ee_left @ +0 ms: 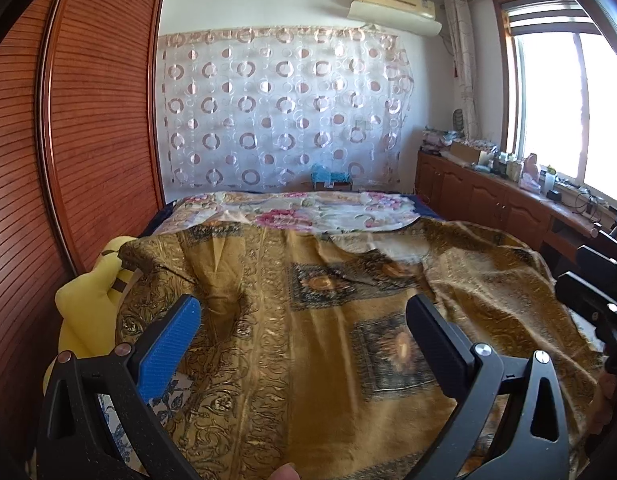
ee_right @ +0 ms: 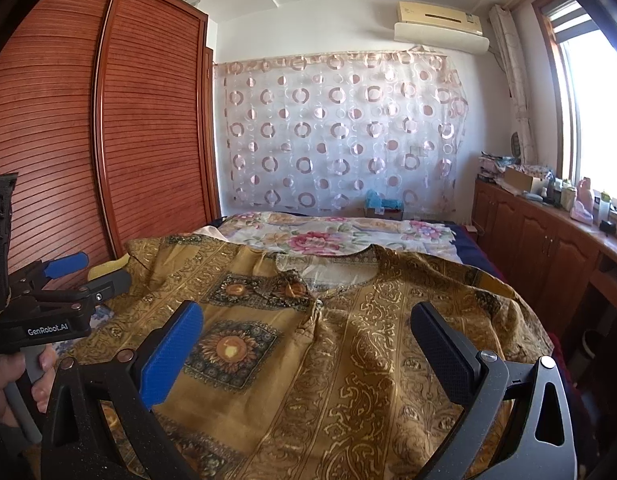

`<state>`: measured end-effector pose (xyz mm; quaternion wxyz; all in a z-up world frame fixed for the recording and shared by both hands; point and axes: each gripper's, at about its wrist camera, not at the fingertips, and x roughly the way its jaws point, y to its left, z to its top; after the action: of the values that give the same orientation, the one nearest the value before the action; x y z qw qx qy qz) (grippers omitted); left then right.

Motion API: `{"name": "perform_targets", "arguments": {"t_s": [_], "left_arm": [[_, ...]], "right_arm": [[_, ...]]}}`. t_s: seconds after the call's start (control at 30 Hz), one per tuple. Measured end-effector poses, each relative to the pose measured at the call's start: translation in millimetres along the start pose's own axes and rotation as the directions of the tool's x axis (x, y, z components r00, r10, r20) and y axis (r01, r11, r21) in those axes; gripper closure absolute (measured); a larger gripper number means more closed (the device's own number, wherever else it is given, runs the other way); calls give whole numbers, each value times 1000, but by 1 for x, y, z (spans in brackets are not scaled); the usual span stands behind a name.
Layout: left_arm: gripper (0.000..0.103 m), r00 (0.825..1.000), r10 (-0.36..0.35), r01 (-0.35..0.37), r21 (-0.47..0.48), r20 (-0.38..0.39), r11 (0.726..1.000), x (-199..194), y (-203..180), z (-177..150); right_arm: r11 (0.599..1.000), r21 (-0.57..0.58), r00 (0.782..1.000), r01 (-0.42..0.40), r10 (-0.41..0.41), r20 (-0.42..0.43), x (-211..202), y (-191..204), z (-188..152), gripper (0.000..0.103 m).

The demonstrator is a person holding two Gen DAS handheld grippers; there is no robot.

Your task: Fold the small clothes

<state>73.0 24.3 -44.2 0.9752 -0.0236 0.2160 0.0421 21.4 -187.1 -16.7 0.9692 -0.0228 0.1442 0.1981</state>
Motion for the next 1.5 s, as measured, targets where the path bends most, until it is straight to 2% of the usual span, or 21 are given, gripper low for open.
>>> {"name": "perform_targets", "arguments": {"t_s": [0.17, 0.37, 0.47, 0.57, 0.7, 0.8, 0.97, 1.07, 1.13, 1.2, 1.43, 1.5], "left_arm": [[0, 993, 29, -29, 5, -110, 1000, 27, 27, -8], [0, 986, 36, -36, 1, -160, 999, 33, 64, -15], [1, 983, 14, -19, -27, -183, 999, 35, 88, -17], [6, 978, 4, -18, -67, -208, 998, 37, 114, -19], [19, 969, -18, -13, -122, -248, 992, 41, 146, -23], [27, 960, -35, -4, -140, -278, 990, 47, 160, -26], [35, 940, -14, -32, -128, -342, 991, 62, 173, -30], [46, 931, -12, -25, -96, -364, 995, 71, 171, -31], [58, 926, -25, -12, -95, -377, 995, 78, 171, -32], [63, 923, -22, -13, -87, -383, 996, 83, 173, -34], [63, 907, 10, -46, -75, -422, 996, 98, 182, -39], [63, 901, -3, -39, -88, -433, 995, 103, 186, -40]], "right_arm": [[998, 0, 995, -64, 64, -72, 32, 2, 2, 0], [994, -39, 984, -106, 99, -149, 60, 12, 8, 0], [990, -38, 966, -134, 122, -226, 77, 17, 6, 2], [986, -36, 947, -162, 146, -286, 87, 18, 2, 5], [984, -49, 927, -173, 146, -344, 94, 17, 1, 5], [982, -61, 920, -181, 147, -363, 97, 19, -1, 5], [982, -71, 917, -178, 139, -375, 101, 17, -4, 5], [983, -68, 913, -173, 134, -384, 103, 14, -2, 5], [984, -74, 916, -162, 122, -382, 105, 19, -6, 5], [984, -83, 920, -158, 117, -375, 107, 24, -8, 5], [983, -92, 922, -157, 113, -370, 104, 28, -10, 5], [983, -91, 922, -157, 113, -371, 104, 28, -10, 5]]}}
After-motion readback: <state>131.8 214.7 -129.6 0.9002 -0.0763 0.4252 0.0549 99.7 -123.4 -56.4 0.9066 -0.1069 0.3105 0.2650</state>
